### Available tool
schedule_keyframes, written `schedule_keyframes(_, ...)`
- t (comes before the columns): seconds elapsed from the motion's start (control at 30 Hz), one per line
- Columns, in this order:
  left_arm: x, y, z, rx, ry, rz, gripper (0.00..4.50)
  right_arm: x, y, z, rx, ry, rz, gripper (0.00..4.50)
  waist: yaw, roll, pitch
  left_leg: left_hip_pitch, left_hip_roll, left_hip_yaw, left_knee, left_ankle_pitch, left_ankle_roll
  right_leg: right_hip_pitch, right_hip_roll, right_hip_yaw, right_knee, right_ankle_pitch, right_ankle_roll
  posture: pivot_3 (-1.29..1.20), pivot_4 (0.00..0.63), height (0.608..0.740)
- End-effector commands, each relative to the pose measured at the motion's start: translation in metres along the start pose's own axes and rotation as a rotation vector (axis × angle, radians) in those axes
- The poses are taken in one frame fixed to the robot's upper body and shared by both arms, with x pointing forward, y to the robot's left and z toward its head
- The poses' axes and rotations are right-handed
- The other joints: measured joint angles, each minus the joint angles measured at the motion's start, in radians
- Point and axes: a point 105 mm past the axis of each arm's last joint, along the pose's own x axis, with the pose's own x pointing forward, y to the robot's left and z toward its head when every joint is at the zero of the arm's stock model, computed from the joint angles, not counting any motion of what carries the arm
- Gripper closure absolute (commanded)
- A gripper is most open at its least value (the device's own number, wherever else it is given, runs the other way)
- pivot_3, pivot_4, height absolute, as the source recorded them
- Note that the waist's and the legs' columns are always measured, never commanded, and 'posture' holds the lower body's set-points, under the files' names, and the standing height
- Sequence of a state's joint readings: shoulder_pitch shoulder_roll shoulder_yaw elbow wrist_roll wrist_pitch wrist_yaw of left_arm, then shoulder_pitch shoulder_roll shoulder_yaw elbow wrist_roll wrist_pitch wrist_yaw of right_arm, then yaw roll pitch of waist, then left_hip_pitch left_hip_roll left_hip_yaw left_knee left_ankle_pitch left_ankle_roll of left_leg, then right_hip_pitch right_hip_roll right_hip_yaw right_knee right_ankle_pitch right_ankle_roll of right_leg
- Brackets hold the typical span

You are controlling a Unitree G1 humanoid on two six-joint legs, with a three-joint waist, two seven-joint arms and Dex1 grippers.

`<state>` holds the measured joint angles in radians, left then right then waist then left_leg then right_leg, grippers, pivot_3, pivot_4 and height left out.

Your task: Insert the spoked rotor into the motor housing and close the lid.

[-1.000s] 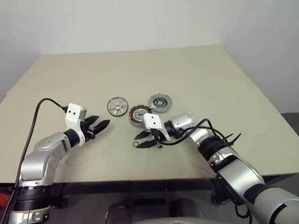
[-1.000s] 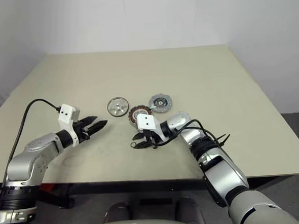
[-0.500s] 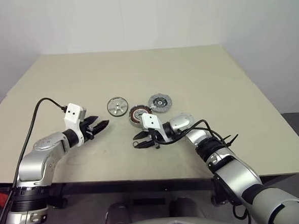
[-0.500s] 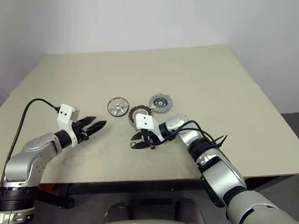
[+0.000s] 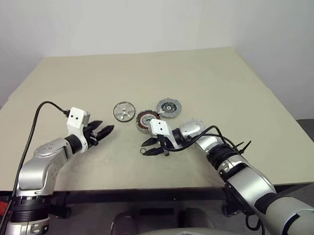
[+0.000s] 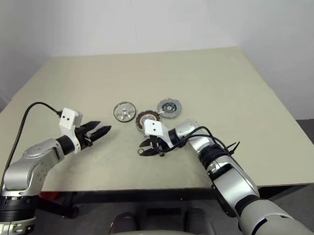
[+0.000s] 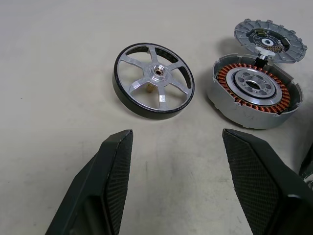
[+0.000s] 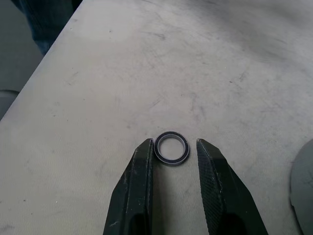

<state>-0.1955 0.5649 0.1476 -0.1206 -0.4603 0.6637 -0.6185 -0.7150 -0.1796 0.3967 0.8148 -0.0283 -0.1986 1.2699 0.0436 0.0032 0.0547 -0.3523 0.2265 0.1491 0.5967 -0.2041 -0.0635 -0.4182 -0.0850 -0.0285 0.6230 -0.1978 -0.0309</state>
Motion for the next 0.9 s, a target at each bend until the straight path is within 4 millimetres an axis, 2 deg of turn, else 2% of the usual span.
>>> schedule_keyframes(0.03,-0.003,0.003,0.018,0.049,-0.047,0.014,1.41,-0.005,-0.003,-0.002,0.008,0.009,-0.015,3.59,0.000,0.000,0.000,0.000,0.000,0.000,0.000,0.000,0.000,0.000,0.000,0.000,0.000,0.000,0.000,0.00,0.000,0.740)
schedule_keyframes(0.07,-0.003,0.003,0.018,0.049,-0.047,0.015,1.41,-0.005,-0.003,-0.003,0.008,0.010,-0.014,3.84,-0.001,0.000,0.000,0.000,0.000,0.000,0.000,0.000,0.000,0.000,0.000,0.000,0.000,0.000,0.000,0.00,0.000,0.740)
schedule_keyframes(0.3,-0.004,0.005,0.019,0.049,-0.051,0.021,1.41,-0.007,-0.006,-0.002,-0.012,0.016,-0.039,3.86,0.000,0.000,0.000,0.000,0.000,0.000,0.000,0.000,0.000,0.000,0.000,0.000,0.000,0.000,0.000,0.00,0.000,0.740)
schedule_keyframes(0.7,0.002,0.001,0.014,0.033,-0.049,0.006,1.41,-0.027,-0.028,0.067,-0.197,-0.098,-0.120,3.86,-0.003,0.000,0.001,-0.001,0.001,0.000,-0.003,0.000,0.000,-0.002,0.001,0.000,-0.001,0.000,0.000,0.00,0.000,0.740)
schedule_keyframes(0.8,0.003,0.000,0.014,0.032,-0.049,0.003,1.41,-0.028,-0.037,0.074,-0.201,-0.102,-0.160,3.86,-0.002,0.000,0.001,-0.001,0.000,0.001,-0.003,0.000,0.000,-0.002,0.001,0.000,-0.001,0.000,0.000,0.00,0.000,0.740)
schedule_keyframes(0.9,0.004,-0.001,0.013,0.031,-0.046,-0.002,1.41,-0.027,-0.050,0.073,-0.188,-0.076,-0.215,3.86,-0.002,0.000,0.001,-0.001,0.000,0.001,-0.003,0.000,0.000,-0.002,0.001,0.000,-0.001,0.000,0.000,0.00,0.000,0.740)
